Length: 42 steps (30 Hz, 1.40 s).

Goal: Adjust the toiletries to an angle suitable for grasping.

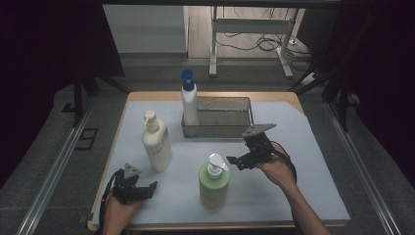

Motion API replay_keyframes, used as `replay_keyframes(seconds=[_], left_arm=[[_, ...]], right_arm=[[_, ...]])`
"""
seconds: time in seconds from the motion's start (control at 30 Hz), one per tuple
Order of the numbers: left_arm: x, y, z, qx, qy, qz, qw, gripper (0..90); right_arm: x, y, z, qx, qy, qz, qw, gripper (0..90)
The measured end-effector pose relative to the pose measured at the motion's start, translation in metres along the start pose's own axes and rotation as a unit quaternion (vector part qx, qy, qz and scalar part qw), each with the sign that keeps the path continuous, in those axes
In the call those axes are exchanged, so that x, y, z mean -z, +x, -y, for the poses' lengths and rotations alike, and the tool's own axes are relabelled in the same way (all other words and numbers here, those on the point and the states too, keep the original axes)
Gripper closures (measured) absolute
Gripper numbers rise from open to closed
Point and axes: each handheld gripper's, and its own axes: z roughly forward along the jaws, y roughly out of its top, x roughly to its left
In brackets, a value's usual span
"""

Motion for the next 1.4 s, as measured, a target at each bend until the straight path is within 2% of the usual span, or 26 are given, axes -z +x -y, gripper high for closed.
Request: replay_keyframes(seconds=[0.13, 0.4, 0.47, 0.8, 0.83, 1.03, 1.13, 1.3, 1.4], left_arm=[[0.000, 0.000, 0.000, 0.000, 0.000, 0.000, 1.0000, 12.2], [0.000, 0.000, 0.000, -0.002, 0.000, 0.000, 1.0000, 12.2], [0.000, 0.000, 0.000, -0.001, -0.001, 0.000, 1.0000, 12.2], [0.000, 0.000, 0.000, 0.001, -0.001, 0.000, 1.0000, 12.2], [0.000, 0.000, 0.000, 0.001, 0.000, 0.000, 1.0000, 12.2], [0.000, 0.000, 0.000, 0.001, 0.000, 0.000, 1.0000, 12.2], [0.000, 0.000, 0.000, 0.001, 0.000, -0.001, 1.0000, 12.2], [0.000, 0.000, 0.000, 0.001, 0.000, -0.001, 1.0000, 12.2], [0.000, 0.000, 0.000, 0.001, 0.000, 0.000, 1.0000, 12.2]], right_arm=[[0.006, 0.001, 0.010, -0.007, 0.005, -0.004, 1.0000, 0.8], [0.018, 0.009, 0.029, -0.006, 0.005, -0.014, 0.9999, 1.6], [0.023, 0.013, 0.035, -0.020, 0.004, -0.023, 0.9995, 2.6], [0.038, 0.036, 0.048, -0.010, 0.001, -0.038, 0.9992, 3.9], [0.040, 0.042, 0.051, 0.000, 0.007, -0.039, 0.9992, 3.9], [0.043, 0.057, 0.053, 0.012, 0.008, -0.051, 0.9986, 3.8], [0.046, 0.071, 0.051, 0.026, 0.002, -0.066, 0.9975, 3.7], [0.044, 0.084, 0.047, 0.042, 0.006, -0.067, 0.9968, 3.7], [0.040, 0.094, 0.043, 0.053, 0.003, -0.076, 0.9957, 3.6]])
